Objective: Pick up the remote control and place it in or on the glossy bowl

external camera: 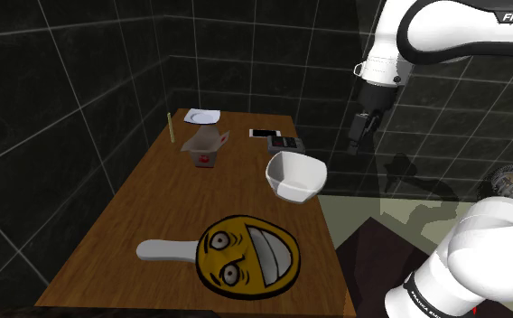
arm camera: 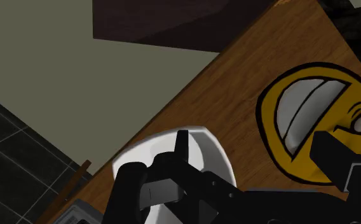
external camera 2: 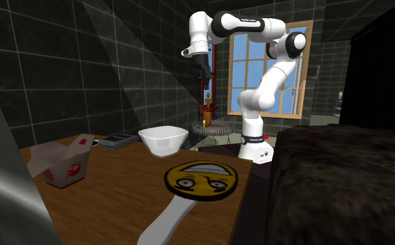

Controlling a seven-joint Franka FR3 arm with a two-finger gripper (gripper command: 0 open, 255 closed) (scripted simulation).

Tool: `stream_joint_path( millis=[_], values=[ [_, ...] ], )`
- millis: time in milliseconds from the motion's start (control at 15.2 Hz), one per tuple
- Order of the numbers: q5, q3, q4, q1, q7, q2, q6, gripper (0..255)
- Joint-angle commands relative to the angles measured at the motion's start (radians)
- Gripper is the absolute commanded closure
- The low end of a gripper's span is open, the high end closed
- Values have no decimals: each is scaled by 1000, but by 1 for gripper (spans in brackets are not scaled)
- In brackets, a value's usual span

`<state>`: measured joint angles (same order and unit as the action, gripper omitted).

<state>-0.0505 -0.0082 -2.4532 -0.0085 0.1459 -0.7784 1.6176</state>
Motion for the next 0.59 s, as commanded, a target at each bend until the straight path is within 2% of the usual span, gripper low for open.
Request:
stream_joint_path(
  millis=[0,528],
  values=[
    [0,0,0,0,0,0,0,0],
    [-46,98,16,83,-3,216,216,0]
  ],
)
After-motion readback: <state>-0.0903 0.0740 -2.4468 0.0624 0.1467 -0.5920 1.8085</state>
